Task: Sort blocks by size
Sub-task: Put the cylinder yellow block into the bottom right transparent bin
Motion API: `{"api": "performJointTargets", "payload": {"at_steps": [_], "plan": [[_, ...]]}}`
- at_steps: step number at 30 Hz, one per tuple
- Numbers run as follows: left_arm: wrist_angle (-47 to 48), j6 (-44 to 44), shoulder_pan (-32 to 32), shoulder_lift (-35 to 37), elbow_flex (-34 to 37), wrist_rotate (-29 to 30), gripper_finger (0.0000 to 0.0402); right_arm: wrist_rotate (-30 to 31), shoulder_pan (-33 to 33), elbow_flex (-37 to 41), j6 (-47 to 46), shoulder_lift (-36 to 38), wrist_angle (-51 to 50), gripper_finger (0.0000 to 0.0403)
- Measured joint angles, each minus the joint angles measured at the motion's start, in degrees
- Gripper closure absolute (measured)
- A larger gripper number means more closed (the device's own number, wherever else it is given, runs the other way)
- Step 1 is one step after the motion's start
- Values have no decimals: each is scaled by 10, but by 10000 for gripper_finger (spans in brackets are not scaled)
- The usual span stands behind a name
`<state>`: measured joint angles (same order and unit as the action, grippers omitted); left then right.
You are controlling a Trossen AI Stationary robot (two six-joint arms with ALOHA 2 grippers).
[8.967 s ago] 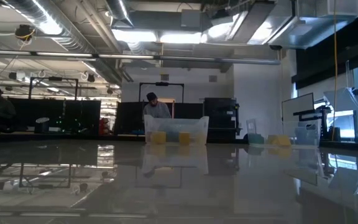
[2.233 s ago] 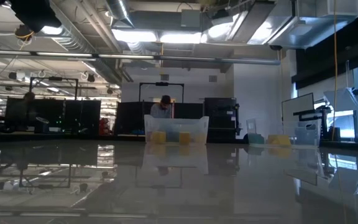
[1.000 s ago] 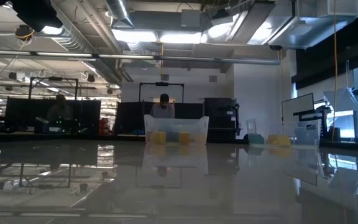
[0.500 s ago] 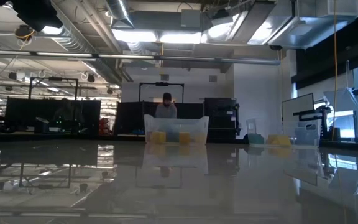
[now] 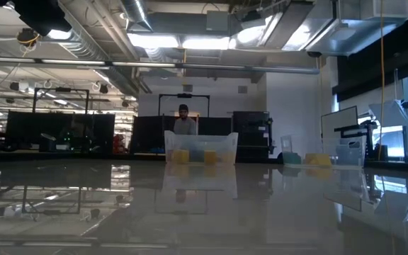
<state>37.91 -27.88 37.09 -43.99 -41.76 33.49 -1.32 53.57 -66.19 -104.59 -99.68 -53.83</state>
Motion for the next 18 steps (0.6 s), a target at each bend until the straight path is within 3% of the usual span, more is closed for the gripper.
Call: {"api": "performJointTargets", "payload": {"at_steps": [4, 9, 14, 18], "plan": [[0, -1, 0, 0, 0, 0, 221, -38, -14, -10, 31, 1, -5, 175], [0, -2, 0, 0, 0, 0, 221, -30, -28, -46, 62, 6, -13, 161], [0, 2, 0, 0, 0, 0, 221, -91, -48, -108, 72, 6, -87, 160], [0, 46, 0, 0, 0, 0, 221, -74, -63, -175, 99, 9, -157, 160]]}}
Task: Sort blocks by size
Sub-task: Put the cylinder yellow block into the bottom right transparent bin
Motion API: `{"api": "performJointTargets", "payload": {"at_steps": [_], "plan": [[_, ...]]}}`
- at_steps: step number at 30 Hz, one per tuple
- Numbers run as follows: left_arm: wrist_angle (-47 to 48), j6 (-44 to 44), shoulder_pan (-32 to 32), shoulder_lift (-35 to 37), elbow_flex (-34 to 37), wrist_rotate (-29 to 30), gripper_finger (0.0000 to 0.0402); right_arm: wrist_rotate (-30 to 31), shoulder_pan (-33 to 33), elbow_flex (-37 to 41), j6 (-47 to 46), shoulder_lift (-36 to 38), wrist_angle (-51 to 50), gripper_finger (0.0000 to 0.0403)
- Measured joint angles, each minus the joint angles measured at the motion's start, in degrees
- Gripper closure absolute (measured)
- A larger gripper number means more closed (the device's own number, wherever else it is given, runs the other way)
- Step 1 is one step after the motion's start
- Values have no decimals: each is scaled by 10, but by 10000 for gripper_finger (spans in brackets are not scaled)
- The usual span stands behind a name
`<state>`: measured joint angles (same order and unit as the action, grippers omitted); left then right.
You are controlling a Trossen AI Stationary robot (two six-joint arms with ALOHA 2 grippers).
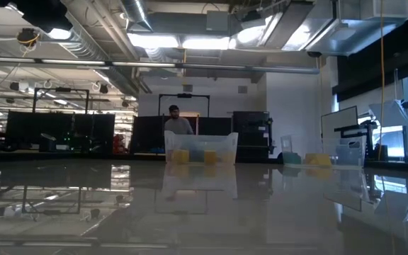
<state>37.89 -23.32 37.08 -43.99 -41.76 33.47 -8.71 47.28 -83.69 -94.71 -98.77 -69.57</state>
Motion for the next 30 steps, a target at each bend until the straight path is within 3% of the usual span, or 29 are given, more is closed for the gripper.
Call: {"api": "performJointTargets", "payload": {"at_steps": [4, 11, 15, 19, 25, 30], "plan": [[-6, 32, 0, 0, 0, 0, 221, 116, -14, -52, 50, 1, -29, 159], [-96, 106, 0, -13, 0, 1, 221, 403, -46, -67, 260, -2, 23, 159], [-116, 134, 1, -43, 0, -3, 221, 515, -75, -67, 372, -19, 49, 159], [-83, 98, 7, -81, -3, -49, 221, 548, -112, -67, 460, -45, 72, 159], [50, -73, 54, -142, -46, -109, 221, 546, -166, -66, 562, -94, 106, 159], [86, -180, 103, -185, -63, -202, 221, 517, -200, -66, 627, -127, 129, 159]]}}
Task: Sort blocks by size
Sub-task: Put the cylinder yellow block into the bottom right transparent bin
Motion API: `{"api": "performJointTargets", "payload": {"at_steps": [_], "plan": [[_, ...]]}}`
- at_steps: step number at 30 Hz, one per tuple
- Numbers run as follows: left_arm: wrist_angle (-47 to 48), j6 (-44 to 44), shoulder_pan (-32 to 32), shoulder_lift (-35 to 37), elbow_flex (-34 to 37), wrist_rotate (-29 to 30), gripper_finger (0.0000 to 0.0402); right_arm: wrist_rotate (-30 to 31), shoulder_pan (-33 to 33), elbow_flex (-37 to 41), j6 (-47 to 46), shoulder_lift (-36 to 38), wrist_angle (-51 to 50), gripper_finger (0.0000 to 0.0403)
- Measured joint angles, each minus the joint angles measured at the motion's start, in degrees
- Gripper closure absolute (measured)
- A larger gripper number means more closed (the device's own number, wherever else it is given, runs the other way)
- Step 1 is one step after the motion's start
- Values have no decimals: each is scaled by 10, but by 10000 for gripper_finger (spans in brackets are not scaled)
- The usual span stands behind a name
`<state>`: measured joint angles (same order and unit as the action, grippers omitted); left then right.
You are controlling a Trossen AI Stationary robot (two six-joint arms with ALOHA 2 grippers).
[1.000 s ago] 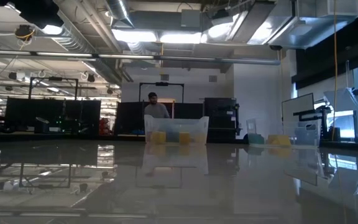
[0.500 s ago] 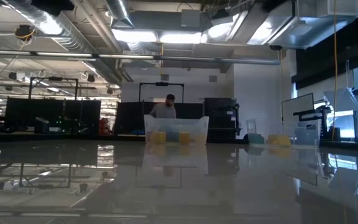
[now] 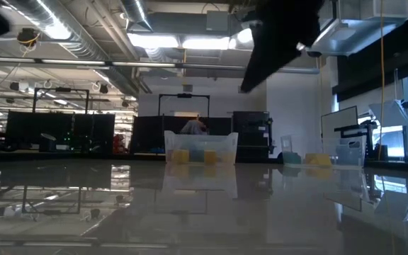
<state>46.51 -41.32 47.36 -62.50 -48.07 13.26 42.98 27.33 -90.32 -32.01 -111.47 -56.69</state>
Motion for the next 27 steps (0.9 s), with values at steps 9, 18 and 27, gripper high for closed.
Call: {"api": "performJointTargets", "payload": {"at_steps": [9, 18, 27], "plan": [[0, -180, 101, -66, 0, -111, 221, -37, -35, 0, 39, -10, 1, 159], [-1, -284, 170, -119, 0, -142, 221, -36, -38, 0, 44, -10, 3, 159], [-11, -331, 199, -166, 17, -174, 222, -36, -38, 0, 45, -10, 2, 159]]}}
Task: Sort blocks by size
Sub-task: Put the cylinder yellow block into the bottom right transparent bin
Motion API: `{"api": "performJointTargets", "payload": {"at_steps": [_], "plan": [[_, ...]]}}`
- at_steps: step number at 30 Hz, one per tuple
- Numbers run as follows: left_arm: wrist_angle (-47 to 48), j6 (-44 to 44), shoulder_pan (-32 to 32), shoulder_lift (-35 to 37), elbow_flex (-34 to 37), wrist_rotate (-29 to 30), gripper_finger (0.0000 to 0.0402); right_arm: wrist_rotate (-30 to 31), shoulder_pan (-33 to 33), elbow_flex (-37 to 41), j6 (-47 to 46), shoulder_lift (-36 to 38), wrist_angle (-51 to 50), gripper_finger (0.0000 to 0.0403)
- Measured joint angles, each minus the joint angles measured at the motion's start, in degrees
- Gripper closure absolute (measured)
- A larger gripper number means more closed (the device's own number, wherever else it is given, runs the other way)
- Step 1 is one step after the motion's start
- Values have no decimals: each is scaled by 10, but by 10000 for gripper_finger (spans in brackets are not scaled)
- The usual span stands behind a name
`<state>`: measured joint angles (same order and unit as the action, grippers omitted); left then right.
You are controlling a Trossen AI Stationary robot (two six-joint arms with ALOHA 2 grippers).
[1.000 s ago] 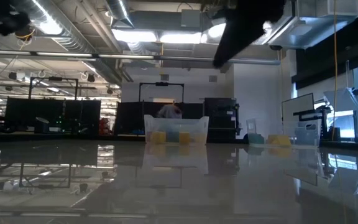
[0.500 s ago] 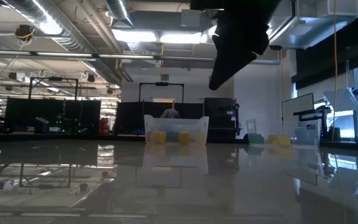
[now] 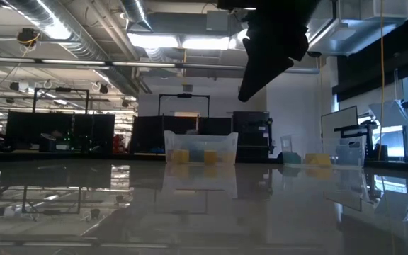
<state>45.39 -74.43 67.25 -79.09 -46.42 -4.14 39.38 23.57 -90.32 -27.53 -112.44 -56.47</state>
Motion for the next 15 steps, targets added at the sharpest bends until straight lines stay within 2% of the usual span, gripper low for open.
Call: {"api": "performJointTargets", "payload": {"at_steps": [15], "plan": [[2, -20, 17, -29, 1, -8, 229, 0, 0, 0, 0, 0, 0, 159]]}}
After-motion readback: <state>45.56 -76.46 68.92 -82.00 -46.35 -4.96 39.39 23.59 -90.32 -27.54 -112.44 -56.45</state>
